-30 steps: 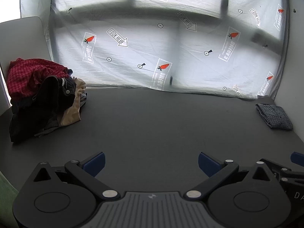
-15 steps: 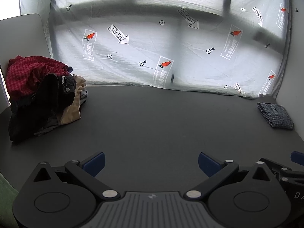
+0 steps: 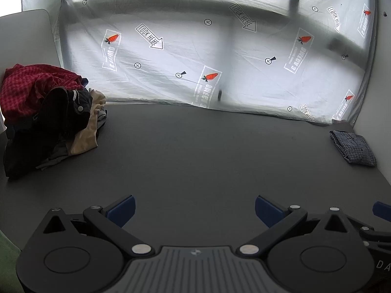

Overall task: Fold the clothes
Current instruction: 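Reach the left gripper toward the red checked shorts on the clothes pile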

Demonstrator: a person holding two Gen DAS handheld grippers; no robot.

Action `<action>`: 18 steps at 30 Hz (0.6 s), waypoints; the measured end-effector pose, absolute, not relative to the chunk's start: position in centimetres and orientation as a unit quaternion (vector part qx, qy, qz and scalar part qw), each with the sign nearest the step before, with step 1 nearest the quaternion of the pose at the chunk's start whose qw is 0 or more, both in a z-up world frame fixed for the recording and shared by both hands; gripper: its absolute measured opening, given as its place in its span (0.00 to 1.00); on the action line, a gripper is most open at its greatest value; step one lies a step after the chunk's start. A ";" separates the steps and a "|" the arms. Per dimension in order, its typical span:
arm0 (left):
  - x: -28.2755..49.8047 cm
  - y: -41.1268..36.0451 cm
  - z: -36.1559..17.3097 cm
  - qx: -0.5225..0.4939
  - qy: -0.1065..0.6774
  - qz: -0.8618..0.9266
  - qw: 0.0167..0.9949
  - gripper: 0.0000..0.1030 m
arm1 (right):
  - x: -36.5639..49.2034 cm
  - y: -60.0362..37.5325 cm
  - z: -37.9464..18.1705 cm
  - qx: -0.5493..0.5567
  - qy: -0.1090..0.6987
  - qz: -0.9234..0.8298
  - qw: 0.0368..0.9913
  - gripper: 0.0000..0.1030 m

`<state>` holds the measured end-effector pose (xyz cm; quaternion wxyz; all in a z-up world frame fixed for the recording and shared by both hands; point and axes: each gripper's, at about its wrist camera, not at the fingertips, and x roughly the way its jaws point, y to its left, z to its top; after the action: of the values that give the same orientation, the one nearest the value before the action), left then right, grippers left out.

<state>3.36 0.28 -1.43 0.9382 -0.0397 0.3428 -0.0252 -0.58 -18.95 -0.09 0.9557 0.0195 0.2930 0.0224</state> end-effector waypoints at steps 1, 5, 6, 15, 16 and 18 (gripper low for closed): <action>3.8 0.1 -1.7 -0.044 0.351 -0.032 0.935 1.00 | -0.6 -19.2 -0.3 0.020 0.296 0.019 0.955 0.93; 5.4 -1.1 -2.6 -0.055 0.373 -0.046 0.925 1.00 | 0.0 -21.2 -0.9 0.034 0.310 -0.005 0.950 0.94; 5.9 -1.5 -2.8 -0.059 0.377 -0.051 0.923 1.00 | 0.3 -21.9 -1.2 0.039 0.314 -0.011 0.949 0.94; 10.8 -5.0 -3.0 -0.063 0.392 -0.065 0.916 1.00 | 8.0 -27.6 -3.3 0.082 0.352 -0.025 0.932 0.93; 11.5 -5.0 -2.5 -0.071 0.391 -0.059 0.916 1.00 | 9.2 -27.9 -3.1 0.081 0.351 -0.019 0.933 0.93; 13.1 -4.6 -2.0 -0.098 0.398 -0.046 0.911 1.00 | 11.2 -28.2 -2.9 0.072 0.346 -0.005 0.936 0.93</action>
<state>13.08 -4.60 -1.96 0.9108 -0.0983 0.3984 -0.0458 11.23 -28.24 -2.93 0.9357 0.0716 0.3455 -0.0051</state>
